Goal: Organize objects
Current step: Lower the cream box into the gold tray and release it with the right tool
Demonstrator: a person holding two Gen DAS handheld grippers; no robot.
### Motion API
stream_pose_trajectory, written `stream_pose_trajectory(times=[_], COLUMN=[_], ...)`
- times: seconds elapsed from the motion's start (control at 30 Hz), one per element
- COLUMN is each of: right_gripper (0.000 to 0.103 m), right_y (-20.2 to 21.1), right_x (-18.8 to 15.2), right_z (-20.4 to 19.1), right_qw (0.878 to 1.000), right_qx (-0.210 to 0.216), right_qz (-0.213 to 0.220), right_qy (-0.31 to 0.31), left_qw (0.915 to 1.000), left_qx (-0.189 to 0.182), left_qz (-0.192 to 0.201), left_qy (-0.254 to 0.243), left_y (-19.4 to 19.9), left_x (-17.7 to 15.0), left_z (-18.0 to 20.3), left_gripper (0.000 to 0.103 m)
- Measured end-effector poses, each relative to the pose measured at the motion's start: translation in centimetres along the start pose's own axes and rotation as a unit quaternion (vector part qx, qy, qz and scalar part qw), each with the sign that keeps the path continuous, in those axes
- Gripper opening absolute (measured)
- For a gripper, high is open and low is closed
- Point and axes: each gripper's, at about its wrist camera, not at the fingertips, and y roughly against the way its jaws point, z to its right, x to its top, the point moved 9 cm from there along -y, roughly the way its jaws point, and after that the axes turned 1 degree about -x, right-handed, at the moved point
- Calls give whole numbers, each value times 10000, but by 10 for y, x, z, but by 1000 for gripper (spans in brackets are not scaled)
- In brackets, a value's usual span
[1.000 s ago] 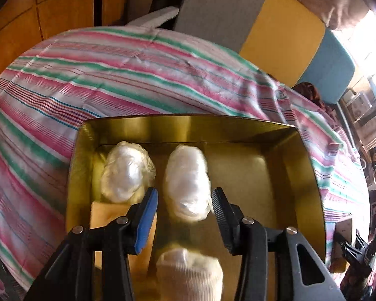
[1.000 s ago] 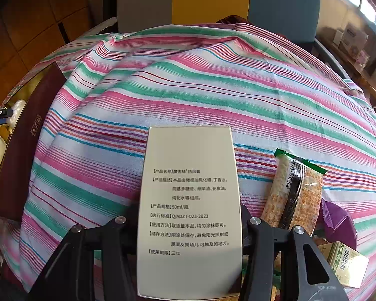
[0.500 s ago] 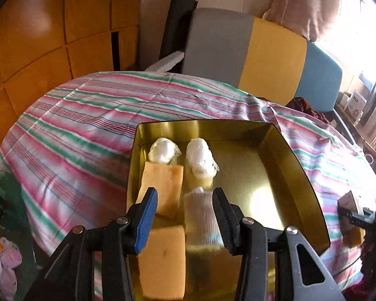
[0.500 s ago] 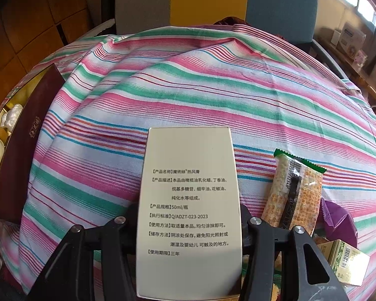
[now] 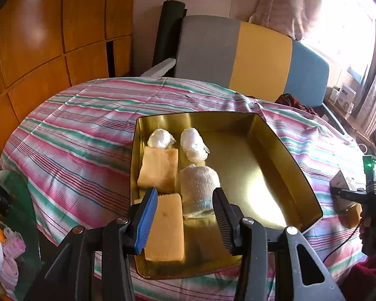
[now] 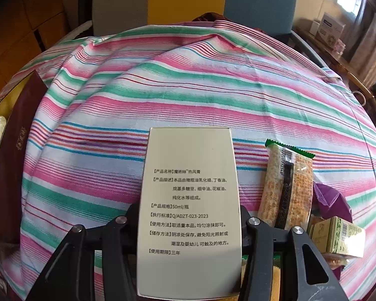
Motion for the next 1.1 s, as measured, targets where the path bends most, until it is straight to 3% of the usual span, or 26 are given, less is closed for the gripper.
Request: stream_pose_trajectory(times=[0.1,0.2,0.3,0.43,0.6,0.73,0.97,1.1], right_gripper=[50,50,50,51,51,51,52,70], right_y=[3,9,36,91,116,96,36,26], right_x=[0,1,14,45,59,62,73,79], right_z=[-1,-9,-34,-104,-216,-288,-344,-358], right_qw=[9999,9996,9987,9914,9769,9729,9794,9745], right_qx=[-106,122,408,1101,1756,1794,1547,2036], right_qz=[-20,-54,207,673,641,328,-335,-515], right_qy=[-90,-265,-220,231,1039,1424,1256,786], left_qw=[10000,9999,9996,9988,9978,9969,9945,9938], left_qx=[-70,-64,-6,47,42,-7,-71,-61], left_qz=[-13,-26,-5,19,59,20,-95,-152], left_qy=[68,153,268,478,662,792,1038,1101], left_y=[2,2,4,5,6,4,-4,-8], left_x=[-3,-7,-10,-11,-11,-13,-18,-21], left_z=[-2,-10,-21,-38,-51,-59,-71,-76], left_gripper=[46,46,46,46,46,46,46,46])
